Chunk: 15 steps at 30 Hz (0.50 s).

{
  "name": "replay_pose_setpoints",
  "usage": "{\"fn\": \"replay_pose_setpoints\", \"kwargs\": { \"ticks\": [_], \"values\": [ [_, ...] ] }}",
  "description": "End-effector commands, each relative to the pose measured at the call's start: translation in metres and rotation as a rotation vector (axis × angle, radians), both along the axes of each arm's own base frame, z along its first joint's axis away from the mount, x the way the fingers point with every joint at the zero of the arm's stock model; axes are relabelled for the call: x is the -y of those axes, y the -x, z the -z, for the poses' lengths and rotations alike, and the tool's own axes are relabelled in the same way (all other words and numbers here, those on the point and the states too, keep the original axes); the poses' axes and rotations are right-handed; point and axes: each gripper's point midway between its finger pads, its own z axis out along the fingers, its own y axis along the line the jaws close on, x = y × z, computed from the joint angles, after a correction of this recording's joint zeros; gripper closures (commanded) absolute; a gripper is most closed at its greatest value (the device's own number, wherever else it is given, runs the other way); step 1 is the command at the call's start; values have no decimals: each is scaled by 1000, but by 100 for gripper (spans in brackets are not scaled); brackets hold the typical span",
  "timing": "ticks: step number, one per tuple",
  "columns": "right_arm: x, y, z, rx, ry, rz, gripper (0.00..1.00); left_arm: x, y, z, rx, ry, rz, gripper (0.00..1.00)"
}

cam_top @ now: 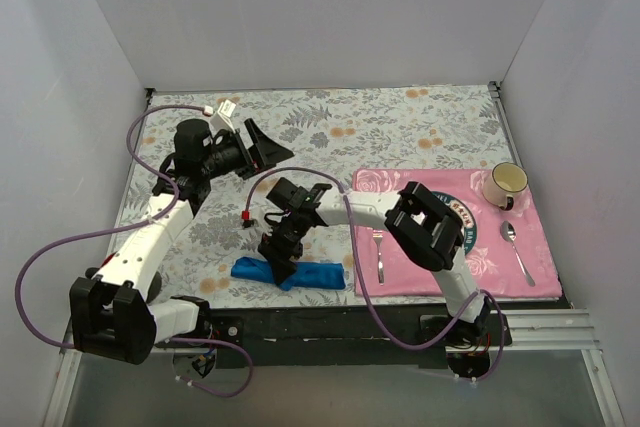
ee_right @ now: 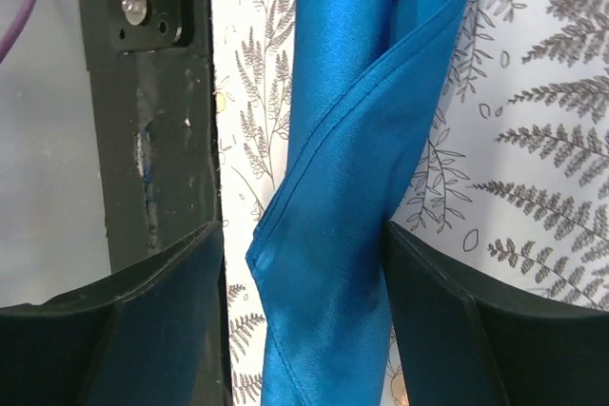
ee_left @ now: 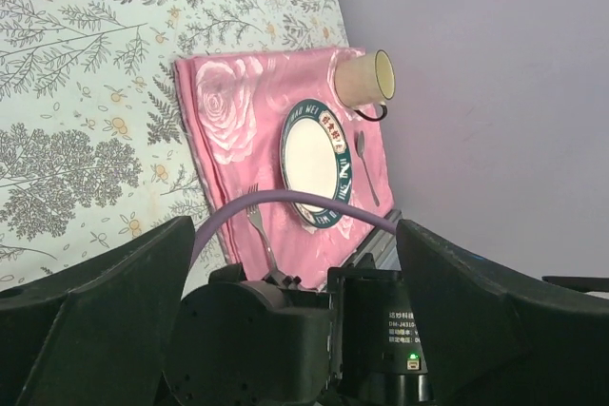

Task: Fold the napkin, place the utensils inside, and roll it up
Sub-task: Neatly place the rolled napkin to the corner

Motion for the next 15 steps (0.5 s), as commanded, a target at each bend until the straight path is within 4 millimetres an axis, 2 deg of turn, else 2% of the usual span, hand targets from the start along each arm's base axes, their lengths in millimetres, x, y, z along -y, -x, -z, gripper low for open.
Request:
{"fn": "replay_pose_setpoints", "kwargs": {
  "ticks": [1,2,3,4,5,6,7,8,10,11,13,14,15],
  "values": [
    [15,-22,21,113,124,131,24,-9,-1,-29,61,-13,-44,12],
    [15,-29,12,140,119,178,23,-11,-1,-39,76,-10,-60,12],
    [12,-36,7,161,105,217,23,-18,-5,-38,59,-27,-110,12],
    [19,-41,6,165,116,257,22,-23,-8,-41,55,-35,-145,12],
    [19,-43,-1,158,107,296,21,-28,-13,-55,72,-37,-187,11],
    [19,-47,-23,179,65,337,21,-34,-13,-53,43,-56,-221,11],
    [24,-52,-25,201,62,380,21,-43,-20,-56,44,-77,-290,10],
    [27,-57,-50,236,16,424,19,-46,-21,-59,40,-79,-314,9],
    [36,-65,-70,263,3,523,18,-50,-20,-66,42,-78,-340,9],
    [50,-73,-88,319,-8,600,16,-50,-20,-67,38,-72,-344,9],
    [71,-79,-103,339,12,732,15,-45,-12,-68,19,-38,-315,9],
    [99,-86,-117,414,35,846,13,-40,-7,-69,18,-23,-282,8],
    [117,-87,-121,429,58,919,13,-35,-3,-70,34,-10,-239,9]
  ]
}}
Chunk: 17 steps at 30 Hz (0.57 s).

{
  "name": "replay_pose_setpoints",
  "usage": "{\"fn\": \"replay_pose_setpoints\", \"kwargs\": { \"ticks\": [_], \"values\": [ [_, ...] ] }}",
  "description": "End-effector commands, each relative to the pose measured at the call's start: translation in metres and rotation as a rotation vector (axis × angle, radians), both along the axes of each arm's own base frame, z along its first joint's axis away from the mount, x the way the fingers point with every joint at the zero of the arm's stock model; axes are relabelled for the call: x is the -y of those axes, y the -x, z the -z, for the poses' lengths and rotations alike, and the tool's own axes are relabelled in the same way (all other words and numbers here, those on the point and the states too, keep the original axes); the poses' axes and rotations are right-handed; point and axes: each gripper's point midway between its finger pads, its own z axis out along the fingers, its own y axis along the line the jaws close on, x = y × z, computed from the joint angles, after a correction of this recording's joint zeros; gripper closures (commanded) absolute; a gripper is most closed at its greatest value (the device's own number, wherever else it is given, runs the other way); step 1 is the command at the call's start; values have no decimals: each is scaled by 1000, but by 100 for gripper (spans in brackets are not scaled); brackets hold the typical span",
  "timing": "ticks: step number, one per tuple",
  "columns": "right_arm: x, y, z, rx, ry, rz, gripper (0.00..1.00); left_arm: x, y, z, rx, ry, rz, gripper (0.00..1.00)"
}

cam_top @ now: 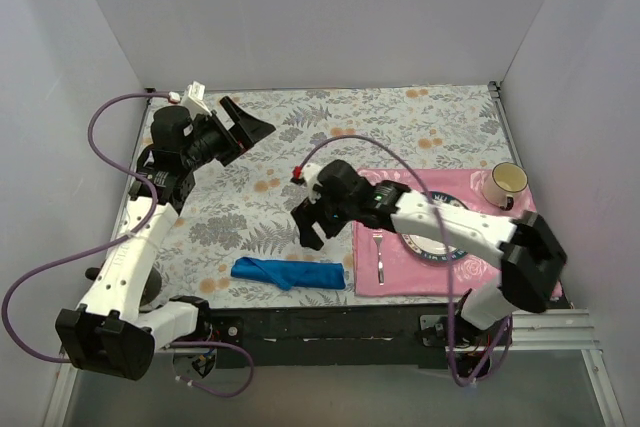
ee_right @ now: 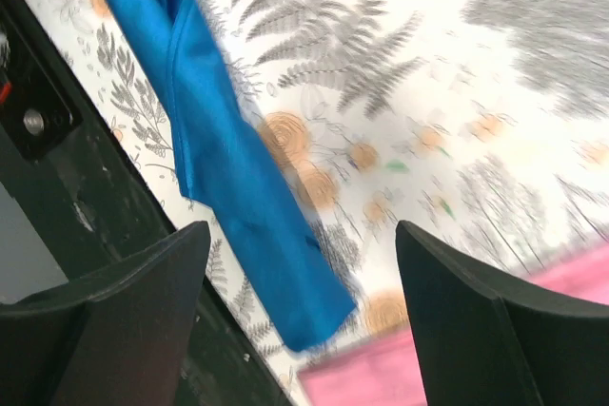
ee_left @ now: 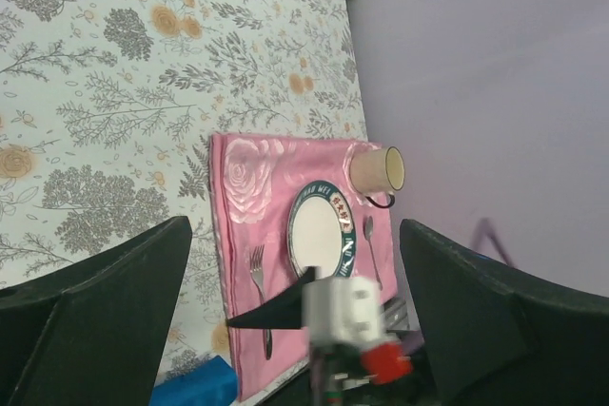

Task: Fold the napkin, place the utensils inside, and roll it up
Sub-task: Neatly place the rolled napkin to the corner

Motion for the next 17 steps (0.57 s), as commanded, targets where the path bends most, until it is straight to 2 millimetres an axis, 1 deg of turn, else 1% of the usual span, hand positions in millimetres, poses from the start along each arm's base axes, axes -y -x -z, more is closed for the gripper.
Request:
{"fn": "replay_pose_setpoints", "kwargs": {
  "ticks": [1,2,3,4,5,6,7,8,9,10,11,12,13,14,15,17],
  "values": [
    [69,-28,-58,156,-11,481,13,10,26,-14,28,48,87,9],
    [103,-29,-79,210,-24,605,9,18,38,-20,51,72,161,3],
    [124,-21,-72,214,-2,665,7,20,42,-32,120,85,178,2],
    [139,-17,-79,229,-29,753,4,21,57,-36,162,92,188,2],
    [160,-5,-93,232,-83,782,1,21,60,-39,188,91,190,2],
    [171,2,-88,223,-90,793,1,22,62,-38,188,85,200,2],
    [184,11,-102,214,-180,813,1,24,63,-34,183,78,209,2],
    [190,14,-104,211,-215,819,1,23,62,-32,180,75,200,2],
    [194,18,-95,205,-235,823,1,23,61,-32,190,78,196,2],
    [198,25,-106,199,-325,803,1,23,61,-22,168,88,189,2],
    [197,30,-111,205,-368,765,1,23,59,-20,164,94,176,2],
    [192,30,-108,206,-417,747,1,27,59,-22,181,105,185,2],
    [194,35,-118,206,-502,735,1,29,59,-16,167,111,187,2],
    [190,36,-123,227,-548,700,1,30,59,-15,167,108,184,2],
    [190,34,-129,245,-589,706,1,34,59,-14,165,105,181,2],
    [198,29,-135,303,-604,716,1,37,61,-14,163,111,183,2]
  ]
}}
